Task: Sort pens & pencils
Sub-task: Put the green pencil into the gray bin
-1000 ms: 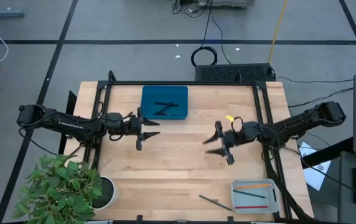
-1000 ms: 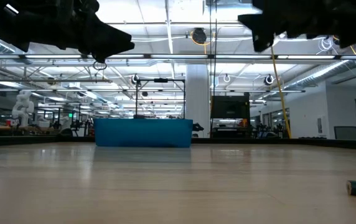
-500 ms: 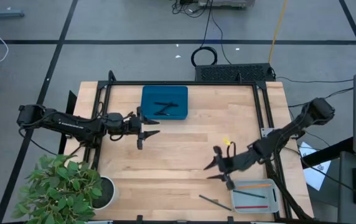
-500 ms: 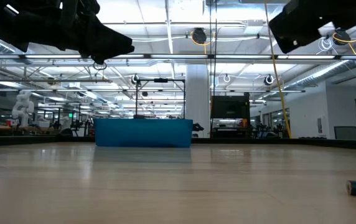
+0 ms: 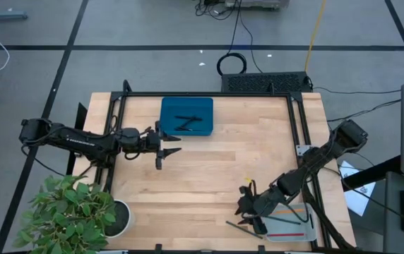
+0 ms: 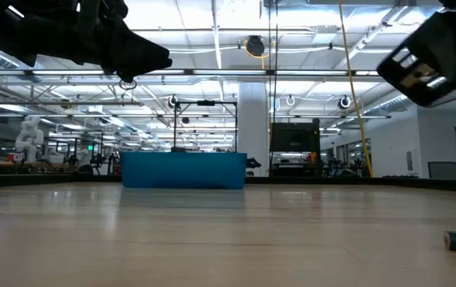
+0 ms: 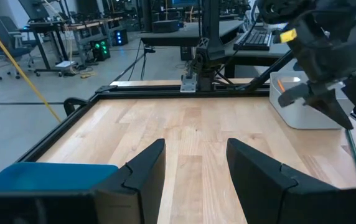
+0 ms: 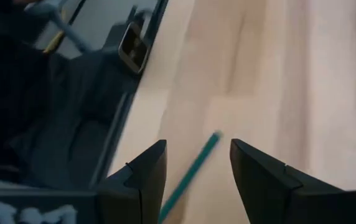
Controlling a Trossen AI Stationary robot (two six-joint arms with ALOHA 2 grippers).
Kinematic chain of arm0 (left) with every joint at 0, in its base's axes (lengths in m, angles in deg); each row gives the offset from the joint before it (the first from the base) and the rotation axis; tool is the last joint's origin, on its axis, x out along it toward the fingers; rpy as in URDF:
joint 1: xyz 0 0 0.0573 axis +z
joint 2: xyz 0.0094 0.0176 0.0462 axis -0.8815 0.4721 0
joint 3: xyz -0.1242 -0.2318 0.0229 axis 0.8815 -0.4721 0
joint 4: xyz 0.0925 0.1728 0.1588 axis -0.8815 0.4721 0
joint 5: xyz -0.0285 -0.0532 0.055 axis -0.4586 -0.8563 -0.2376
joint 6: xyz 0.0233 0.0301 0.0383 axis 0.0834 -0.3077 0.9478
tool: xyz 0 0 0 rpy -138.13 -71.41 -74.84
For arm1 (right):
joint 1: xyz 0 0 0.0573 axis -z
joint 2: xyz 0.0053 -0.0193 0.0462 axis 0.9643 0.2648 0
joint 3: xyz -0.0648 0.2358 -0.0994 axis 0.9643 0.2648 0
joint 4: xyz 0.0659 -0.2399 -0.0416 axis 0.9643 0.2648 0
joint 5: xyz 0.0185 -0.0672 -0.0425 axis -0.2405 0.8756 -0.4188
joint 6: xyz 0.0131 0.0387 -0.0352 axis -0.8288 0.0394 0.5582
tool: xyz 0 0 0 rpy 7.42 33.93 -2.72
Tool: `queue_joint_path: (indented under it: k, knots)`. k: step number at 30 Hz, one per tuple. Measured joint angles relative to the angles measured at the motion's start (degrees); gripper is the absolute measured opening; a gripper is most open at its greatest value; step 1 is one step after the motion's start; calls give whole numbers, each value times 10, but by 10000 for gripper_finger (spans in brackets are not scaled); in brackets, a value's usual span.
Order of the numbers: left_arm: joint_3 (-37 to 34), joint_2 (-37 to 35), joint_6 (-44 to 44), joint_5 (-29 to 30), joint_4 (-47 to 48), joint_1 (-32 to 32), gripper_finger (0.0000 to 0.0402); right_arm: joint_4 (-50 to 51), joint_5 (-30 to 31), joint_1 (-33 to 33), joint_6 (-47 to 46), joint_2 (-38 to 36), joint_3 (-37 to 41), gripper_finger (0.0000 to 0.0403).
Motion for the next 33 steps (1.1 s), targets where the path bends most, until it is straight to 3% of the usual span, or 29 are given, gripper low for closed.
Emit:
queue_joint_path:
  k: [6, 17, 25, 33]
  knots:
    - [0, 0, 0, 0, 0, 0, 175, -9, -20, -13, -61, 45, -7, 169]
    - [0, 0, 0, 0, 2, 0, 175, -6, -113, -39, -60, 120, -80, 164]
    - [0, 0, -2, 0, 4, 0, 175, 27, -193, -40, -147, 148, -75, 121]
    - [0, 0, -1, 0, 4, 0, 175, 41, -199, -40, -155, 148, -75, 62]
